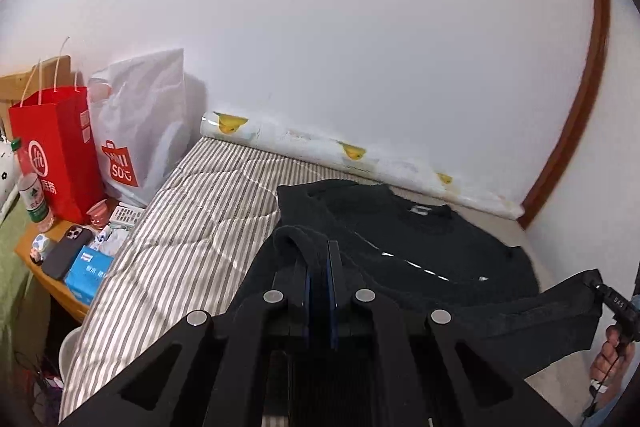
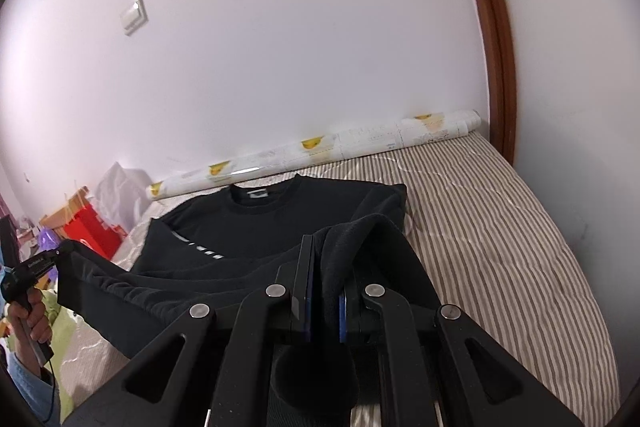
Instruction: Fold small clothes
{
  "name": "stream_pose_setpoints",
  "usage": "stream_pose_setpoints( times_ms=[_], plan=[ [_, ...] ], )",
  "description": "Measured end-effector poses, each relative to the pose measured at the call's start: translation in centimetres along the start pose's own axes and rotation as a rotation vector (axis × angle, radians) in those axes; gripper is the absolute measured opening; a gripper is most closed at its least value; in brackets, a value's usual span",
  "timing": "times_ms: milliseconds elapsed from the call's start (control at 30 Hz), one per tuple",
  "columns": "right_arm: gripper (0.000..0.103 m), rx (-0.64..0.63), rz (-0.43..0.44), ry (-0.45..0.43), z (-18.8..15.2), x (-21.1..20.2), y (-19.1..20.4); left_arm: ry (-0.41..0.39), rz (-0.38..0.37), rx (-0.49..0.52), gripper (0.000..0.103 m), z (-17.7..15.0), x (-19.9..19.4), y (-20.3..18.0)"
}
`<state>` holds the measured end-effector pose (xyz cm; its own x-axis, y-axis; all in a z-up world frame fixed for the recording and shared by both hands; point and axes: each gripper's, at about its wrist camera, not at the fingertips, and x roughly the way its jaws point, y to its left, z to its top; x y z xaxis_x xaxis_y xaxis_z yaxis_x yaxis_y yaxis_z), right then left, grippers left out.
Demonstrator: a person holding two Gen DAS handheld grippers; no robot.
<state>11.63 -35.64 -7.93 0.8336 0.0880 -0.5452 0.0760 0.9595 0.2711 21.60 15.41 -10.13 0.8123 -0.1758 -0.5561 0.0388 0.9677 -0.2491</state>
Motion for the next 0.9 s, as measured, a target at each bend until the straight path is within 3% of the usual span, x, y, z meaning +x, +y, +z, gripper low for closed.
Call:
stream_pose_setpoints(
  times_ms=[400, 667, 900],
  plan=[
    [0.009, -0.011, -0.062, 0.142, 0.5, 11.0, -2.3, 0.154, 0.040, -0.003, 0.007, 0.0, 9.6, 1.4],
    [0.009, -0.050, -0.134, 0.194, -0.5, 14.3, -2.1, 0.198, 0.087, 0.038, 0.008, -0.6, 11.5, 0.8],
    [0.010, -0.043, -0.176, 0.226, -0.7, 14.4, -2.1, 0.215, 0.094, 0.041, 0.010, -0.6, 11.3, 0.8]
  ],
)
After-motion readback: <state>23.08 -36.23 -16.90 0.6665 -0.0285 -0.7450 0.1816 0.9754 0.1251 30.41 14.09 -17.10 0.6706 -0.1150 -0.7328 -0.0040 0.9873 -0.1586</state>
